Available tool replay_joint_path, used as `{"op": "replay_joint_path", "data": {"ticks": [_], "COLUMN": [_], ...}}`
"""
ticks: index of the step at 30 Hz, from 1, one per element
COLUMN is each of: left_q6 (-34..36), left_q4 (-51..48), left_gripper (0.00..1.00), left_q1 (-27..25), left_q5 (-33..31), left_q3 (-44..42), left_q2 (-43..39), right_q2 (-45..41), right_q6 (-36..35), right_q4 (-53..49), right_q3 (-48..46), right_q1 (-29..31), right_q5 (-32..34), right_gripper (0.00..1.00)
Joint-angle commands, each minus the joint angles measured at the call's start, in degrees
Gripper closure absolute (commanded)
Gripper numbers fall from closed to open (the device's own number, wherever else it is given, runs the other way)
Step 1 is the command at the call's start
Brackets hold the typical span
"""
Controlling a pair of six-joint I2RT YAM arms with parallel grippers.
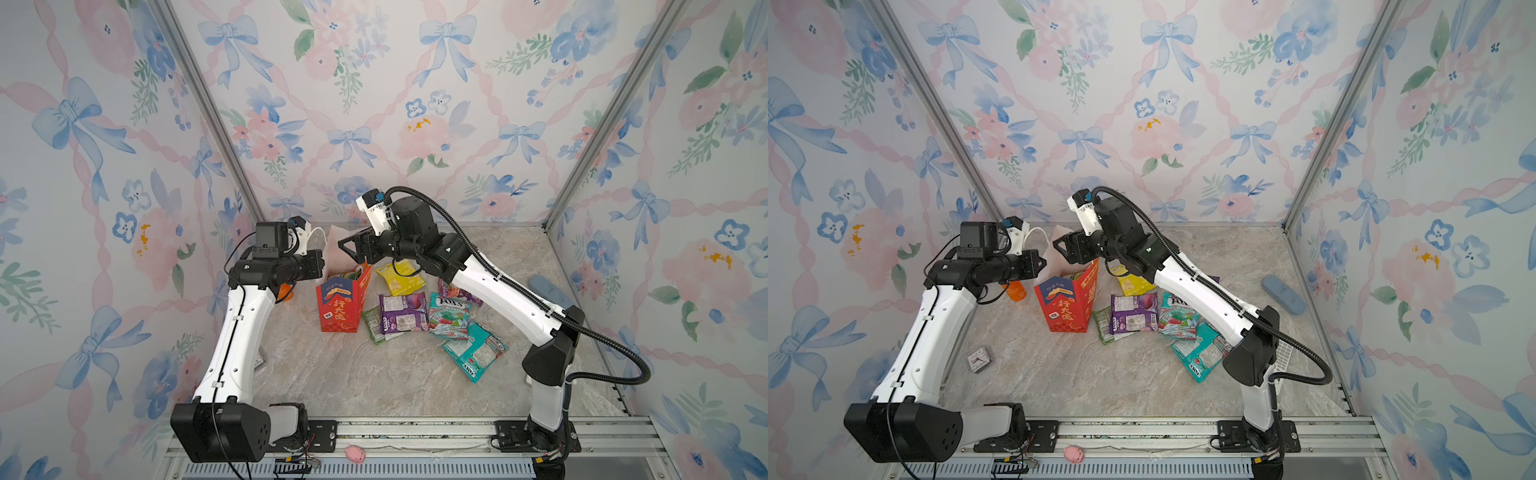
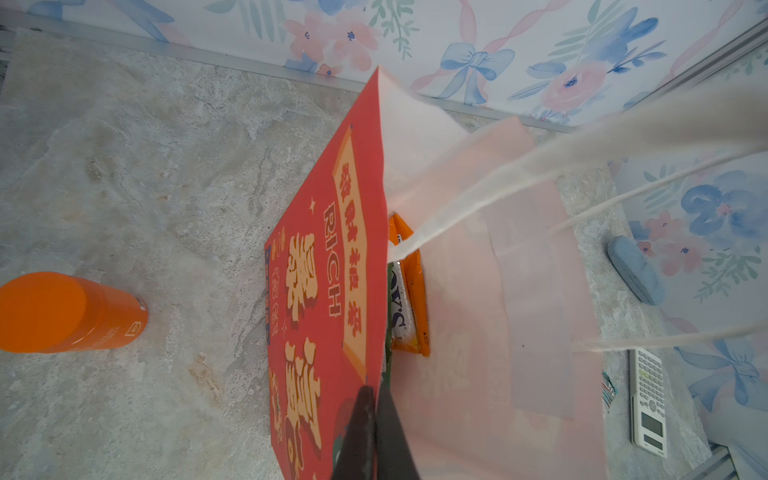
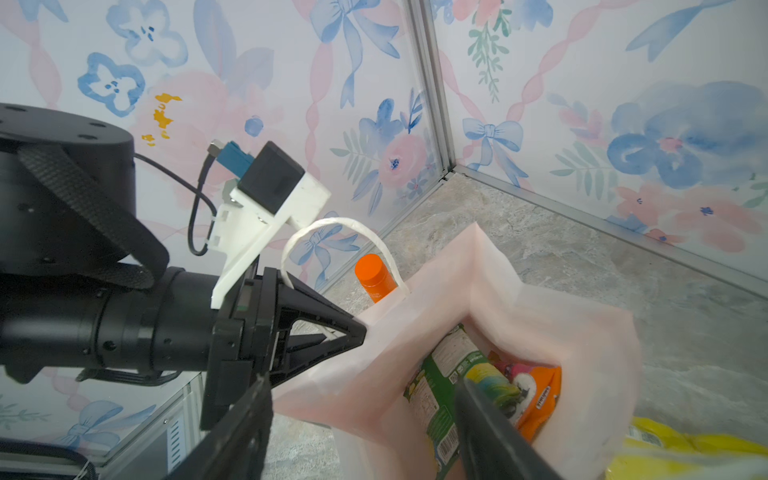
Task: Place the snacks into the paper bag
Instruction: 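Open the right gripper to release the green packet and raise it, then move the right gripper back to the teal Fox's Mint Blossom packet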
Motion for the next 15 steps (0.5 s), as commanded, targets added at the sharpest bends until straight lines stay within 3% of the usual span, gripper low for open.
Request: {"op": "replay_joint_path", "data": {"ticks": [1, 4, 10, 15], "left_q6": [0.69, 0.61, 0.47, 0.28], "left_q4": [-0.08, -0.10, -0.09, -0.07], "left_gripper": [1.00, 1.00, 1.00, 1.00], "left_q1": [0.04, 0.05, 0.03, -0.01], "left_q5": [0.23, 0.28, 0.42, 0.46], "left_q3": [-0.54, -0.46, -0.15, 0.05], "left_q2": [-0.88, -0.78, -0.23, 0.04], "right_q2": [-4.53, -7.89, -18.24, -25.91], "right_q6": [0.69, -0.76, -4.51, -1.94], "right_q4": [4.00, 5.95, 7.79, 4.31], "right_q3": [-2.50, -6.45, -19.31, -30.32], "right_q1": [-0.41, -0.39, -1.21, -4.55], "right_q5": [-4.20, -3.40, 7.34, 15.88], "right_gripper": [0.29, 0.21, 0.01, 0.03]}}
